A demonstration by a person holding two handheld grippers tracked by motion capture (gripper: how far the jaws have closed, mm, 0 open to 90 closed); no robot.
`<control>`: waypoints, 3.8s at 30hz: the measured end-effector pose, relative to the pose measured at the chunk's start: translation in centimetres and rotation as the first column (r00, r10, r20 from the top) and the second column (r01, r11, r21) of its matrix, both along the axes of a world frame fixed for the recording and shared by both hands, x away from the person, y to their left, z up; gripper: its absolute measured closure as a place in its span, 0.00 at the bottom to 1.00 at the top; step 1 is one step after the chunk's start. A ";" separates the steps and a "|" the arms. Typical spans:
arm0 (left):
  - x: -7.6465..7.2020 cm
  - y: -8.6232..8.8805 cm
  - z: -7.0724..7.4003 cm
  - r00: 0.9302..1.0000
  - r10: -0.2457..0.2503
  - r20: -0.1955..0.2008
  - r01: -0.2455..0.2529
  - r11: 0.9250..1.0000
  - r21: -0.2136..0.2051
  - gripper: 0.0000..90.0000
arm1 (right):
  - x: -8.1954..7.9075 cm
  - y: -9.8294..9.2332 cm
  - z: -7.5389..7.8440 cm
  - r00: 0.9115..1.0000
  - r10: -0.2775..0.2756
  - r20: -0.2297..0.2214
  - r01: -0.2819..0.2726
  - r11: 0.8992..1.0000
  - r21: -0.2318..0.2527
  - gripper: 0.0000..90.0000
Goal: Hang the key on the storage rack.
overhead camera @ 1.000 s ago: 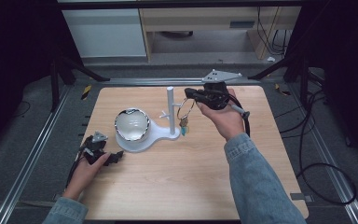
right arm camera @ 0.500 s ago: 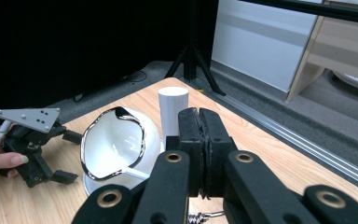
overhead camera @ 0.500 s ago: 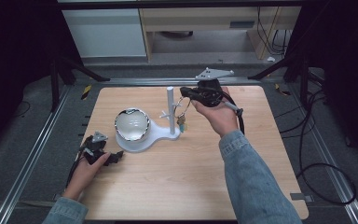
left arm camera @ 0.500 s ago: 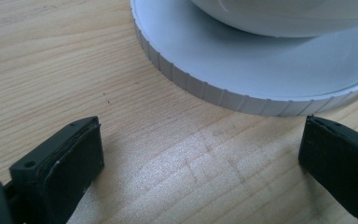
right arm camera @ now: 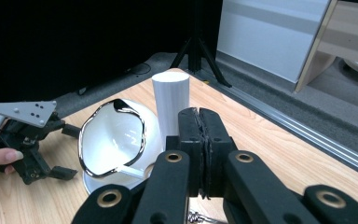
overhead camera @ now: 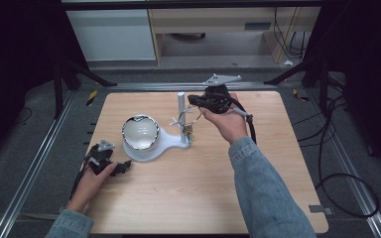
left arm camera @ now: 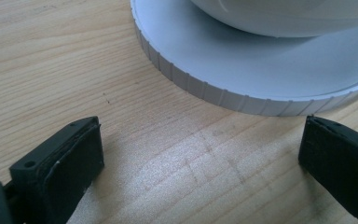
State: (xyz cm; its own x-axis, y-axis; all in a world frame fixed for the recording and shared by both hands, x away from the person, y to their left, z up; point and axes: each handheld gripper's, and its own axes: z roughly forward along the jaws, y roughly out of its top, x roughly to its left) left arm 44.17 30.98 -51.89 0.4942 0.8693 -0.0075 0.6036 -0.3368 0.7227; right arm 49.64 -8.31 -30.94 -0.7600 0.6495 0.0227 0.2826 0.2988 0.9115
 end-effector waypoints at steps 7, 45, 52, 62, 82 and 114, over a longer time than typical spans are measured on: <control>0.0 0.0 0.0 1.000 0.000 0.000 0.000 1.000 0.000 0.00 | 0.2 0.2 -0.3 1.000 0.009 -0.009 -0.009 1.000 -0.003 0.99; 0.0 0.0 0.0 1.000 0.000 0.000 0.000 1.000 0.000 0.00 | 0.8 -2.0 -1.2 0.995 -0.090 -0.039 0.090 0.996 0.001 0.68; 0.0 0.0 0.0 1.000 -0.001 -0.001 0.001 1.000 0.002 0.00 | 0.8 -3.2 -1.2 0.986 -0.169 0.001 0.169 0.985 -0.046 0.42; 0.0 0.0 0.0 1.000 -0.001 -0.001 0.001 1.000 0.002 0.00 | 0.6 -4.0 -1.1 0.975 -0.224 -0.013 0.222 0.972 -0.079 0.19; 0.0 0.0 0.0 1.000 -0.002 -0.001 0.002 1.000 0.003 0.00 | -1.8 -6.7 -2.8 0.970 -0.239 0.039 0.242 0.963 -0.116 0.07; 0.0 0.0 0.0 1.000 -0.001 0.000 0.001 1.000 0.002 0.00 | -7.0 -12.5 -11.3 0.950 -0.308 -0.046 0.293 0.934 -0.206 0.13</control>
State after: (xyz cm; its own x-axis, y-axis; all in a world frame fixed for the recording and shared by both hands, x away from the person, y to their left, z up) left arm 44.17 31.00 -51.89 0.4952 0.8688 -0.0057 0.6034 -0.3392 0.7217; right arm 42.65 -20.85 -42.20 -0.5294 0.8449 -0.0771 0.4531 0.3583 0.8163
